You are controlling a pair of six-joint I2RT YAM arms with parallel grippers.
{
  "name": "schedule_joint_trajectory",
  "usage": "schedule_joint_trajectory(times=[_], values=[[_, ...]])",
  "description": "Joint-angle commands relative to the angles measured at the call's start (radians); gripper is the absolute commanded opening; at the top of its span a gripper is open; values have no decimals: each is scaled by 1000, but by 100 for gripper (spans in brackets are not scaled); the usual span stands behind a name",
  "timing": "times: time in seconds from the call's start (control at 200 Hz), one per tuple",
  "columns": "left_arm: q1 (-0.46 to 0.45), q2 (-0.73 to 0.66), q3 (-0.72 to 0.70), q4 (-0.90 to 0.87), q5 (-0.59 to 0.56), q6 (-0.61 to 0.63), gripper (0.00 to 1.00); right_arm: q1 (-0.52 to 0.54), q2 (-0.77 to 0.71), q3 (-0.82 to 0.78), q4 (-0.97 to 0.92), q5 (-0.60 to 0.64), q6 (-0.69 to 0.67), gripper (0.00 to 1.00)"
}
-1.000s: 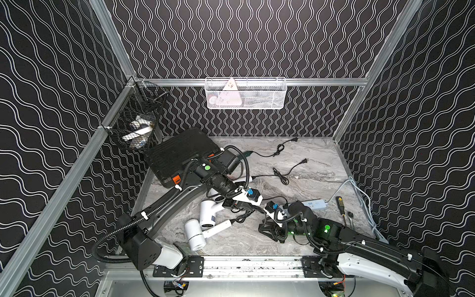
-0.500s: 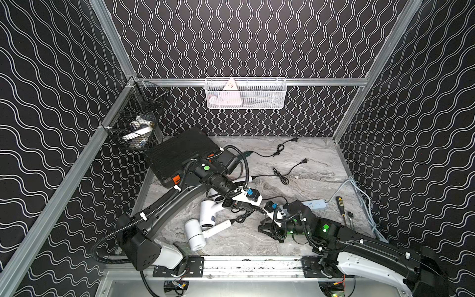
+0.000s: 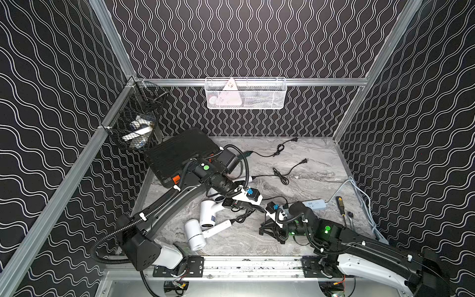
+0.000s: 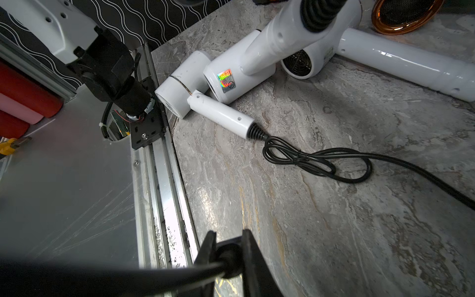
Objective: Charge the blow dryers
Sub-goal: Pick up the plug from the center of the board.
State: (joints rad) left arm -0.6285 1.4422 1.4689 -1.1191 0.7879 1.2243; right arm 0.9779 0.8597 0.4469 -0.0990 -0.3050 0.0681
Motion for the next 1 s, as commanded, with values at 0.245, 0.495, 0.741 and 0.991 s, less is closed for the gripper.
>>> schedule_joint_trajectory(times=[0.245,0.495,0.741,0.991], values=[[2,5,16,23,-8,-54,0,-2,-8,7,-19,12,25,0],[2,33,2,148,-139,-221,0,-31,83,225,-235,285,177,0],[1,16,-55,354,-240,-467,28,-103,269,456,-431,416,323,0],[2,-29,-142,517,-221,-751,42,-141,395,647,-560,257,377,0]])
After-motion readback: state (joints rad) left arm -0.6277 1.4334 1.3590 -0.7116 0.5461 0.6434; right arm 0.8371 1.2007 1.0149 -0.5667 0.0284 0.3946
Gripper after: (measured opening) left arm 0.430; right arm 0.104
